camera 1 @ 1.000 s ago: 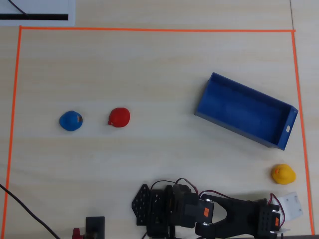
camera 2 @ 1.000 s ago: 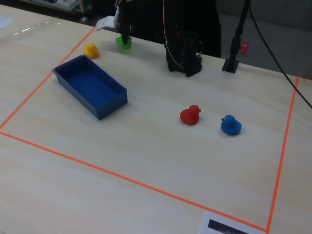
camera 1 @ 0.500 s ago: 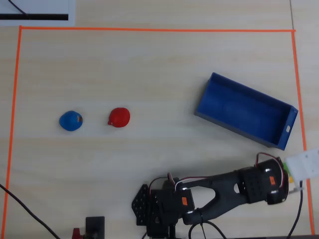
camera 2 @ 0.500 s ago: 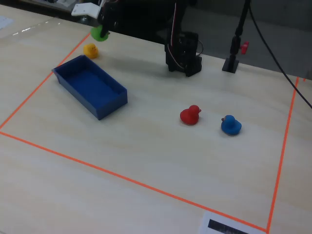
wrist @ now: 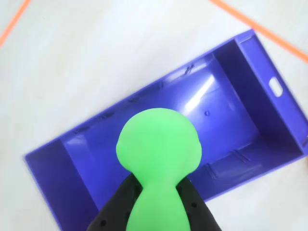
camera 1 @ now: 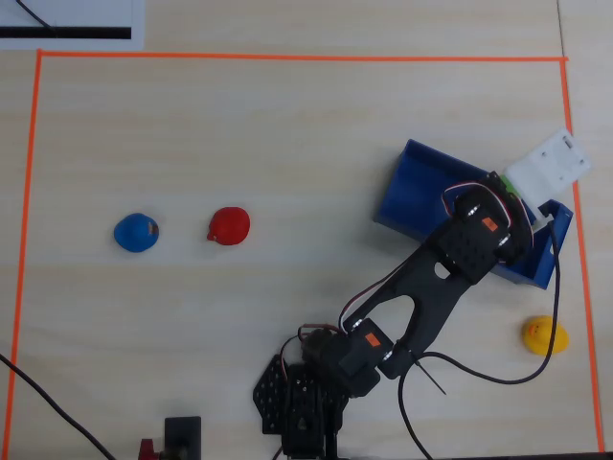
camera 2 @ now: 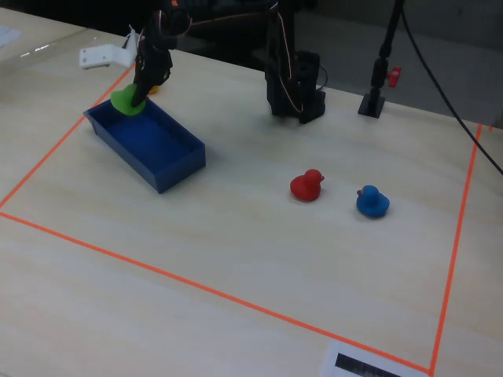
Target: Grasp green duck and put it into box.
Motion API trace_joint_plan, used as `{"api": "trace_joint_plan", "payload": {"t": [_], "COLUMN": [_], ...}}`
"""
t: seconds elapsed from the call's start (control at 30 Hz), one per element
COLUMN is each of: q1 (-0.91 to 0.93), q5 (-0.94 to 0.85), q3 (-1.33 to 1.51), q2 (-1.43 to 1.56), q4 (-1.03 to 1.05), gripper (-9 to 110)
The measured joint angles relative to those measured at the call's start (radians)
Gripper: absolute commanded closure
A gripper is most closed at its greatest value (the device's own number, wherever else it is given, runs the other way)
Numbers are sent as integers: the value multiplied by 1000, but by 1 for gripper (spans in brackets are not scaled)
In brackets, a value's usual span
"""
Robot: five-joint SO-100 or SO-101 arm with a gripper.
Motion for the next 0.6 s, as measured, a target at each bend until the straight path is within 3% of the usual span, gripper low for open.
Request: {"api": "trace_joint_plan", "payload": {"t": [0.23, 0.6], "q1": [29, 98], "q5": [0, -55], "q3": [52, 31], "q2": [-74, -135], "q4": [11, 11], "gripper": [100, 75]}}
